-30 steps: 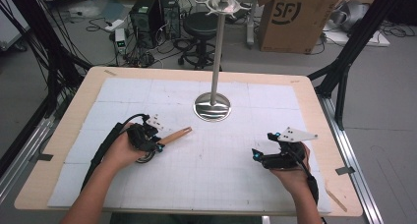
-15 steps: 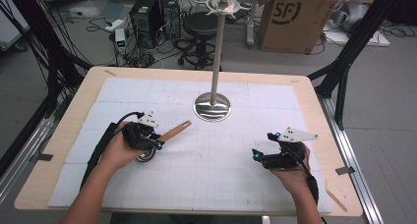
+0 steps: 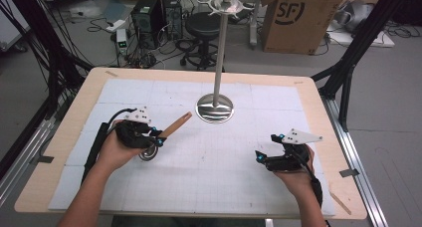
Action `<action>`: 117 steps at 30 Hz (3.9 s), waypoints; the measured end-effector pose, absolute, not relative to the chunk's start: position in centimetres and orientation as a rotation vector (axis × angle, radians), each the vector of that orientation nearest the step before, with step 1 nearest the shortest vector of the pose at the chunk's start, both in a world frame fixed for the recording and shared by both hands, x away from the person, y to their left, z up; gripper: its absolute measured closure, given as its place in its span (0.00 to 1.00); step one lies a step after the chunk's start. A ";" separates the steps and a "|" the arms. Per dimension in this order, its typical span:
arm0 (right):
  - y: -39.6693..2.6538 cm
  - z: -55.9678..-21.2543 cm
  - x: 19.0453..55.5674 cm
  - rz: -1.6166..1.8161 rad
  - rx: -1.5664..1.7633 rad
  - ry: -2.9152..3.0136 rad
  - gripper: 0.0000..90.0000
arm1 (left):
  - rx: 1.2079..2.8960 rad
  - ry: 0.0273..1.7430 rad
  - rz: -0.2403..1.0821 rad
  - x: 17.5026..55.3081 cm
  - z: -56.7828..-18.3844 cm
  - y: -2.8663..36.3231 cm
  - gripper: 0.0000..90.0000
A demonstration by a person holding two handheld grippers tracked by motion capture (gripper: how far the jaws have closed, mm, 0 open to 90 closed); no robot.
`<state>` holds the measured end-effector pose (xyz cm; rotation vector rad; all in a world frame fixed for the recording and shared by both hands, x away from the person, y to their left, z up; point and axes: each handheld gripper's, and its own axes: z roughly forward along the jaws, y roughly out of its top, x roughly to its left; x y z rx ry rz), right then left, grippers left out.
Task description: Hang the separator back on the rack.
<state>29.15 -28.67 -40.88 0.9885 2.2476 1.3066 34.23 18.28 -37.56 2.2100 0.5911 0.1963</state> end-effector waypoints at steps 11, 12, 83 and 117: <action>-28.7 -40.8 29.2 1.313 0.983 2.244 0.15 | 2.111 0.522 0.212 34.1 -34.8 18.0 0.77; -28.7 -40.8 29.2 1.311 0.984 2.244 0.14 | 2.098 0.515 0.206 34.1 -34.6 18.0 0.77; -29.0 -40.7 29.1 1.322 0.987 2.244 0.15 | 1.811 0.451 0.288 40.4 -21.4 15.6 0.77; -29.5 -40.8 28.9 1.327 0.998 2.231 0.15 | 1.812 0.486 0.319 43.4 -20.0 13.1 0.77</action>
